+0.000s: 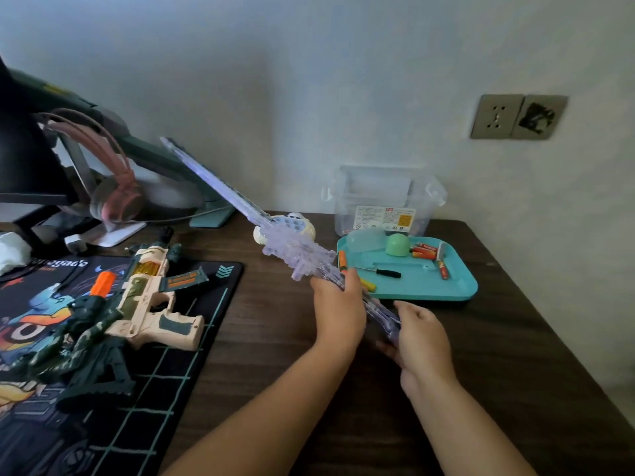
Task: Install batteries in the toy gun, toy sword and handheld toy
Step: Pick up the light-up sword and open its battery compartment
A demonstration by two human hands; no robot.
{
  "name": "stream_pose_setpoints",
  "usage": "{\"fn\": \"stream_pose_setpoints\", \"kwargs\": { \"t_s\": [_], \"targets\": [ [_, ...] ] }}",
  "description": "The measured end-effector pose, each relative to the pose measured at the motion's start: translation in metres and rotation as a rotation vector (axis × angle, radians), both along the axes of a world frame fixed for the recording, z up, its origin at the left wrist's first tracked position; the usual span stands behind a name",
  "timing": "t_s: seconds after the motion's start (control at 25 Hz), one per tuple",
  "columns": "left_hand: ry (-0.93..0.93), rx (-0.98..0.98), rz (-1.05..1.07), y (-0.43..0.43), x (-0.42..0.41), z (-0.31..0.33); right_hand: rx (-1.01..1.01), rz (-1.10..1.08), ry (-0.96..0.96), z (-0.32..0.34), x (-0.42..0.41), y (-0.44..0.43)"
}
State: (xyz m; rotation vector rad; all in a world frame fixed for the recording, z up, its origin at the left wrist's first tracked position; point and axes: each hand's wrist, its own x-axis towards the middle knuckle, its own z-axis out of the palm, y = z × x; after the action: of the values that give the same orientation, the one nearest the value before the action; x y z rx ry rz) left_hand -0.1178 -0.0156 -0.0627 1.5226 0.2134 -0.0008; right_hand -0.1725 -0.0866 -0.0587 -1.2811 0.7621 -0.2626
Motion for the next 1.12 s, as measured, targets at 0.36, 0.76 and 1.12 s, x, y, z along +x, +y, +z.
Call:
{"fn": "stream_pose_setpoints", "kwargs": {
  "t_s": [0.36,0.76,1.12],
  "targets": [
    [-0.152,0.007,-0.041,0.013,-0.01,0.038,0.512,0.123,-0.017,0.035,-0.02,0.006],
    [-0.414,0.147,0.116,0.066,0.032,0.044,0.762,0.415,-0.037,0.036,0.021,0.041],
    [-0.424,0.169,0.128,0.068,0.055,0.027,0.882,0.453,-0.057,-0.007,0.057,0.049]
  ]
}}
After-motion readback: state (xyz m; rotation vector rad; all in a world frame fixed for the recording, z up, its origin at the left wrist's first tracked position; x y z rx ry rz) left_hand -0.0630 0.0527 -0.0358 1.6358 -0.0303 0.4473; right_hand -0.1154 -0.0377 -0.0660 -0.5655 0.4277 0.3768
